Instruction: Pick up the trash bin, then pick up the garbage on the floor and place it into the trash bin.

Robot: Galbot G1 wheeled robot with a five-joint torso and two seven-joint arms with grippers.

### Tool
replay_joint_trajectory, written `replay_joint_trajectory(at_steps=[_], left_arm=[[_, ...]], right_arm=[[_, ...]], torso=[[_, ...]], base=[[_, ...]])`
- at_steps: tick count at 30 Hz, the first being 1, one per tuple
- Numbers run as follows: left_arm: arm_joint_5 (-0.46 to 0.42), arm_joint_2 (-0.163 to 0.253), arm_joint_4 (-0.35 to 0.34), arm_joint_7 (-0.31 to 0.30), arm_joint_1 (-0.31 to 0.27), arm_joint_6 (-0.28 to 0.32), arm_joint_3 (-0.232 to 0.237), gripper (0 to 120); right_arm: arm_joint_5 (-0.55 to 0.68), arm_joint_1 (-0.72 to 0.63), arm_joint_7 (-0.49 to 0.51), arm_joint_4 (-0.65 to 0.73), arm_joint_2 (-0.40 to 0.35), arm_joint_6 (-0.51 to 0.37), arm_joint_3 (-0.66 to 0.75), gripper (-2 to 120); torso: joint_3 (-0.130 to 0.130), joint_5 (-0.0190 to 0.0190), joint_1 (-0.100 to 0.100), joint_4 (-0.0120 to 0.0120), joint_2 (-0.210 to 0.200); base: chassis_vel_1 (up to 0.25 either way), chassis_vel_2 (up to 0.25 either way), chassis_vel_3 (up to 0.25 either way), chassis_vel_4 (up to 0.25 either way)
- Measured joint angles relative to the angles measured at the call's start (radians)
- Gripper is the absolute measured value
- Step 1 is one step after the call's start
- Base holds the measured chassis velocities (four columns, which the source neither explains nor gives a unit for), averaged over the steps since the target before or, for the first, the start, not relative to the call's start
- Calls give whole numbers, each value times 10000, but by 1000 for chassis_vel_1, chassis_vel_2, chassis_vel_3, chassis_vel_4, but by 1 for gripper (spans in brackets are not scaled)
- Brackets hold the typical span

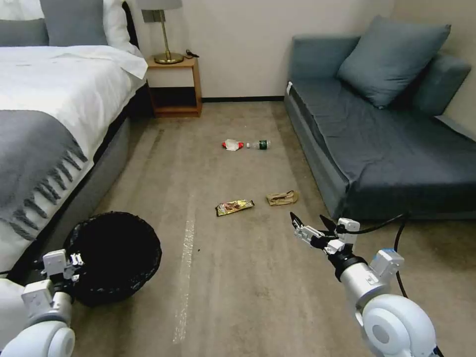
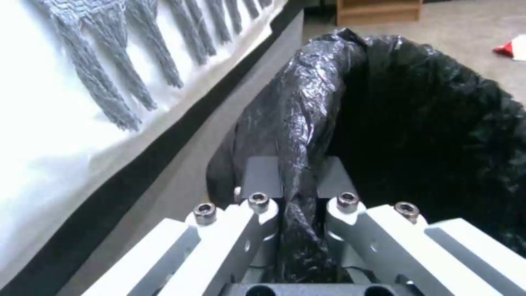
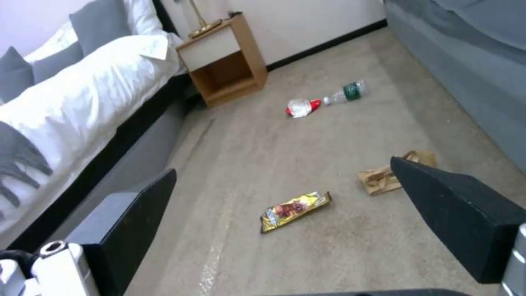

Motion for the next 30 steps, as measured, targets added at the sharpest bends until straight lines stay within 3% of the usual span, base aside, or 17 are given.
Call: replay_joint_trajectory(at_steps=[30], left_arm=[[9,-78,104,281,197,-265,86,6]], right_arm=[[-256,-317,-101,168,36,384,10,100]], torso=[[0,0,0,-1,1]], base=[[0,0,0,0]])
